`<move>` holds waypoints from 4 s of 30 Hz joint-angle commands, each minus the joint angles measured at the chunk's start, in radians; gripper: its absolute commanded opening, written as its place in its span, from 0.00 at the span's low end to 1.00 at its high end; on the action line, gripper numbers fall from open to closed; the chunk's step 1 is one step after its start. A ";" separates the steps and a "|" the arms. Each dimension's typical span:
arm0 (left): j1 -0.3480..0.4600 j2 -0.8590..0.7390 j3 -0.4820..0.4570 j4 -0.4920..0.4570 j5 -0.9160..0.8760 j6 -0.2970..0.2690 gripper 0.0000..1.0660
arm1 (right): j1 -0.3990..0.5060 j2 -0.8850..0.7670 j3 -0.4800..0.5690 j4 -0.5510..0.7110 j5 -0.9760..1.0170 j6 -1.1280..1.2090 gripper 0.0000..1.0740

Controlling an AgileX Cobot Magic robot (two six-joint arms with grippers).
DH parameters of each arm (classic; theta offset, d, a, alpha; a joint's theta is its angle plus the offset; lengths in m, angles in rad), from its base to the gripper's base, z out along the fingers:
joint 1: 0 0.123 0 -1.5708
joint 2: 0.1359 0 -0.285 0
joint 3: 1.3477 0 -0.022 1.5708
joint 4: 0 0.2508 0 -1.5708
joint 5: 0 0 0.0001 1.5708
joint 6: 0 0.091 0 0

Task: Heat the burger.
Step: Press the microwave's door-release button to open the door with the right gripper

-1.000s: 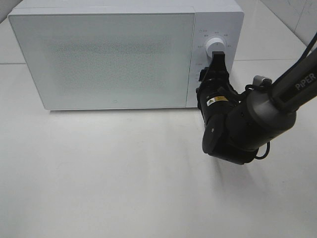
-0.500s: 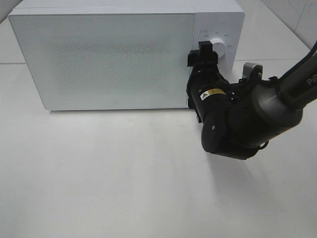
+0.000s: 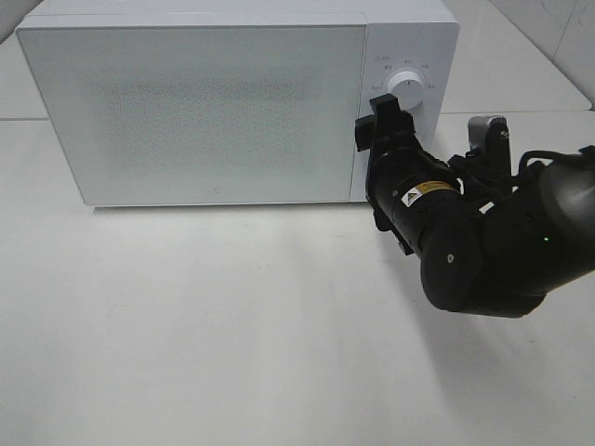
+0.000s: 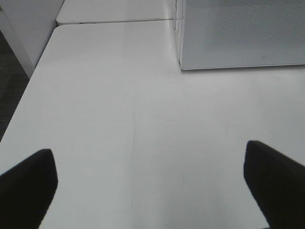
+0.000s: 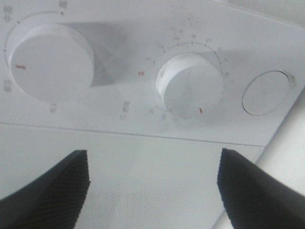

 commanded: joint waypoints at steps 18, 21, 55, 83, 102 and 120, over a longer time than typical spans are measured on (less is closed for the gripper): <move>0.001 -0.015 0.003 0.000 0.002 0.001 0.94 | -0.148 -0.264 -0.008 -0.264 0.898 -0.836 0.70; 0.001 -0.015 0.003 0.000 0.002 0.001 0.94 | -0.157 -0.273 -0.032 -0.298 1.044 -0.927 0.70; 0.001 -0.015 0.003 0.000 0.002 0.001 0.94 | -0.156 -0.972 -0.055 -0.497 1.882 -0.983 0.70; 0.001 -0.015 0.003 0.000 0.002 0.001 0.94 | -0.520 -1.701 0.005 -0.604 2.048 -1.031 0.72; 0.001 -0.015 0.003 0.000 0.002 0.001 0.94 | -0.579 -1.949 0.175 -0.629 2.071 -1.031 0.71; 0.001 -0.015 0.003 0.000 0.002 0.001 0.94 | -0.579 -1.934 0.174 -0.629 2.070 -1.031 0.71</move>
